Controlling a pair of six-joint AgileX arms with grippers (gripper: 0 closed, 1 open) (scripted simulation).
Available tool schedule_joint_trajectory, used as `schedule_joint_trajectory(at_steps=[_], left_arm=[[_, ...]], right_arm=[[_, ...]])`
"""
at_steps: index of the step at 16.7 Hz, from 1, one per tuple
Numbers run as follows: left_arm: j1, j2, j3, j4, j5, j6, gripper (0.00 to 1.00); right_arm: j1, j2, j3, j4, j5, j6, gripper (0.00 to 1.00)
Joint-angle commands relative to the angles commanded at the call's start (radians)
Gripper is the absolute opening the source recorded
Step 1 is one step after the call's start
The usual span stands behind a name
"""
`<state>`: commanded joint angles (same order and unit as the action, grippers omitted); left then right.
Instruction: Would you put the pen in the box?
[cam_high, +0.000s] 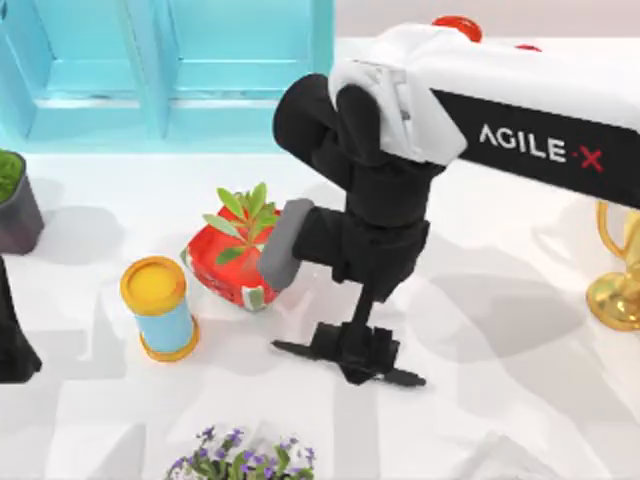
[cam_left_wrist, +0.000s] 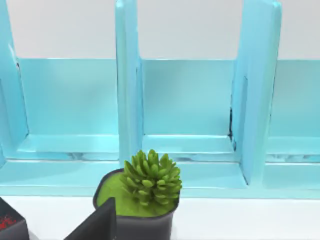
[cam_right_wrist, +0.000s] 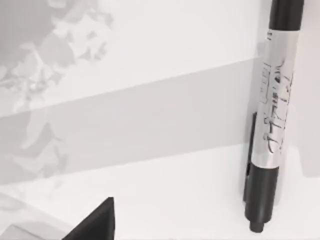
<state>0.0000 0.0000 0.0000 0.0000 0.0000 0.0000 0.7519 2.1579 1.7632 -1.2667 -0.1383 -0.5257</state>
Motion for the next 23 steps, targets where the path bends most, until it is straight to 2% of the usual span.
schedule_joint_trajectory(at_steps=[4, 11, 18, 23], left_arm=[[0.0, 0.0, 0.0, 0.0, 0.0, 0.0, 1.0], [0.0, 0.0, 0.0, 0.0, 0.0, 0.0, 1.0], [0.0, 0.0, 0.0, 0.0, 0.0, 0.0, 1.0], [0.0, 0.0, 0.0, 0.0, 0.0, 0.0, 1.0]], right_arm=[[-0.023, 0.052, 0.086, -0.032, 0.006, -0.013, 1.0], [-0.018, 0.053, 0.069, -0.014, 0.006, -0.009, 1.0], [0.006, 0.119, -0.139, 0.274, 0.004, 0.017, 1.0], [0.011, 0.135, -0.182, 0.325, 0.004, 0.023, 1.0]])
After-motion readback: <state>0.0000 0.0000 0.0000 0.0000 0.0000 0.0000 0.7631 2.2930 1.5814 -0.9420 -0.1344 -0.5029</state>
